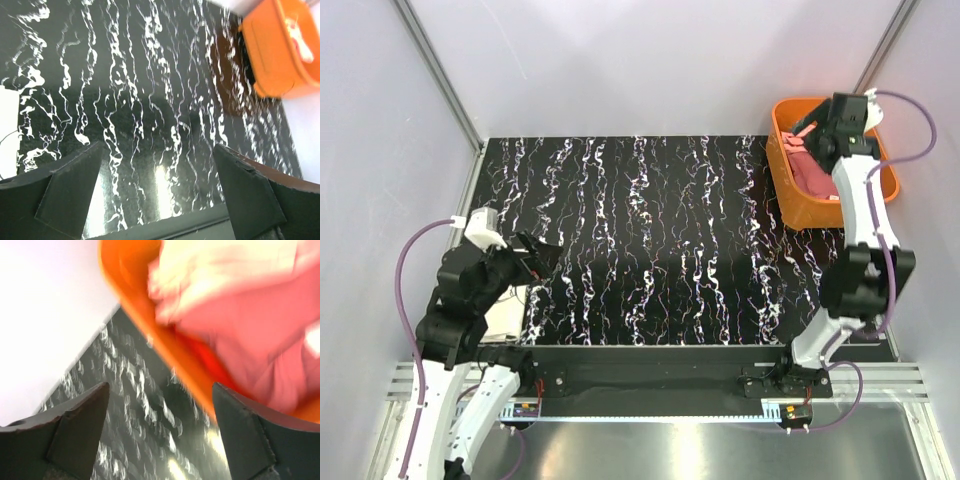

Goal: Fold and stack the t-shirts
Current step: Grab the tshirt from the pile

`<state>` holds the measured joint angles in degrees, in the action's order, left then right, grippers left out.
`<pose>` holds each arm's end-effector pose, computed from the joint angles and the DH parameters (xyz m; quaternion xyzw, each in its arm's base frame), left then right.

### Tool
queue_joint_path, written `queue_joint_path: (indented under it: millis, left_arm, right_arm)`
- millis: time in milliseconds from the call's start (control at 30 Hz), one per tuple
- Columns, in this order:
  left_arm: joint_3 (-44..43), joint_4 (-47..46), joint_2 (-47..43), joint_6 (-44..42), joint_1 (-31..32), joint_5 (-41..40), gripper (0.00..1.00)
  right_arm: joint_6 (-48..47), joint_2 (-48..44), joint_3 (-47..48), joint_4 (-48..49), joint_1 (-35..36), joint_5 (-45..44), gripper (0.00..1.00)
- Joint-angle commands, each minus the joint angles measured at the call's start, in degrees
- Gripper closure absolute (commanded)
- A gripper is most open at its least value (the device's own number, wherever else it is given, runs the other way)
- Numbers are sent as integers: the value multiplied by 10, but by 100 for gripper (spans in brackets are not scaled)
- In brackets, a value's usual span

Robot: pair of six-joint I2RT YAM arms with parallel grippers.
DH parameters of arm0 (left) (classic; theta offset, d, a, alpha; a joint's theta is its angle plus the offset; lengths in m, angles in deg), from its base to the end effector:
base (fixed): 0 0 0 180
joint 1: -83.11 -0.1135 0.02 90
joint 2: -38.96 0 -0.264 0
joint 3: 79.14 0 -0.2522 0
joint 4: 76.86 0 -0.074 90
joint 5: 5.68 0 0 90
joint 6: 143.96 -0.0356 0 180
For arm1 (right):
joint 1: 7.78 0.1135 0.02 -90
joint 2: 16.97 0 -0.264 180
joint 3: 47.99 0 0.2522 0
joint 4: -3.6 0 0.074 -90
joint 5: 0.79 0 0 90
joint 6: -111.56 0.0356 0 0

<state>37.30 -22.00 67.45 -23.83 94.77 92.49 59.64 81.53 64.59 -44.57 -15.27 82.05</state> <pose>0.0941 -0.0246 0.3474 -0.0905 0.8120 -0.2590 0.5151 0.3902 -0.0558 0.3747 0.3684 0.8015 0.0702 0.4658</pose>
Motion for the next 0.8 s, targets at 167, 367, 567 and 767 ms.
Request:
queue_joint_path:
  millis: [167,367,567,767]
  left_arm:
    - [1,-9,20,-68,-1,77,21]
    - [1,-13,30,-89,-1,91,34]
    - [1,-12,36,-100,0,92,39]
    - [6,-13,38,-96,2,92,40]
  right_arm:
    - [-50,212,245,1,-55,-83,28]
    - [-18,278,292,2,-88,-70,39]
    - [-52,361,389,7,-89,-38,44]
    - [-34,414,431,7,-89,-4,43]
